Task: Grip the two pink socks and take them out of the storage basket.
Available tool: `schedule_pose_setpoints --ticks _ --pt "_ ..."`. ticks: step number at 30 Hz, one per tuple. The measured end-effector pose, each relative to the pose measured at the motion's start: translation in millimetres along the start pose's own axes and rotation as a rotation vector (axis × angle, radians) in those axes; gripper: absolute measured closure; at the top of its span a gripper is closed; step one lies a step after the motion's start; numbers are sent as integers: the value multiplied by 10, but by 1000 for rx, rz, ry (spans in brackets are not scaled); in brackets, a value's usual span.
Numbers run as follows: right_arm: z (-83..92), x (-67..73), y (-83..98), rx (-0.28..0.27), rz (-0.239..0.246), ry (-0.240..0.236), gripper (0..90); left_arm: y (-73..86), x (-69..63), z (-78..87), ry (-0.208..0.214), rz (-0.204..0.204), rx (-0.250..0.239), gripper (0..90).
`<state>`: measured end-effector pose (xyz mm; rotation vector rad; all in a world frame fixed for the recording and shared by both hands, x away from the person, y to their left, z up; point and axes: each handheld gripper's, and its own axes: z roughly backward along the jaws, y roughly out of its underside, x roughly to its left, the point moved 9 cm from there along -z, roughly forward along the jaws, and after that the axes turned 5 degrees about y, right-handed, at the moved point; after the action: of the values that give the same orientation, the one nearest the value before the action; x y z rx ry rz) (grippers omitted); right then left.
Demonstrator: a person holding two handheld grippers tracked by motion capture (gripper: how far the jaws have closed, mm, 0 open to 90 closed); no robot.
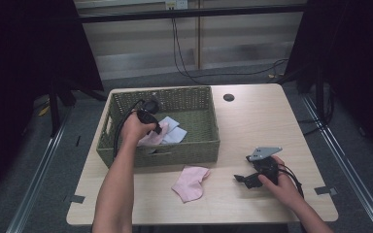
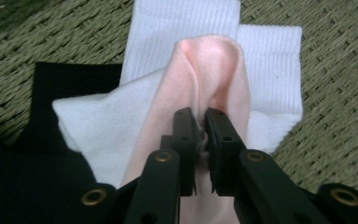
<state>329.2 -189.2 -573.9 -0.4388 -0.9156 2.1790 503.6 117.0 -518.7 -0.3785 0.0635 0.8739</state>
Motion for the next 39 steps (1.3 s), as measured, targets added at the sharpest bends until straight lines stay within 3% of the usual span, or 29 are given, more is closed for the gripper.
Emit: schedule_pose_setpoints --ticks 6,16,29,39 --pt "0 0 0 0 -1 0 106 -4 -45 169 14 2 8 848" --pt "1 2 1 1 -4 0 106 -60 -149 497 63 -1 -36 850" --pt "1 1 0 1 -2 0 106 -131 -375 950 92 -55 -71 849" --pt "1 1 0 1 -2 0 106 -75 -523 1032 115 -74 -56 849"
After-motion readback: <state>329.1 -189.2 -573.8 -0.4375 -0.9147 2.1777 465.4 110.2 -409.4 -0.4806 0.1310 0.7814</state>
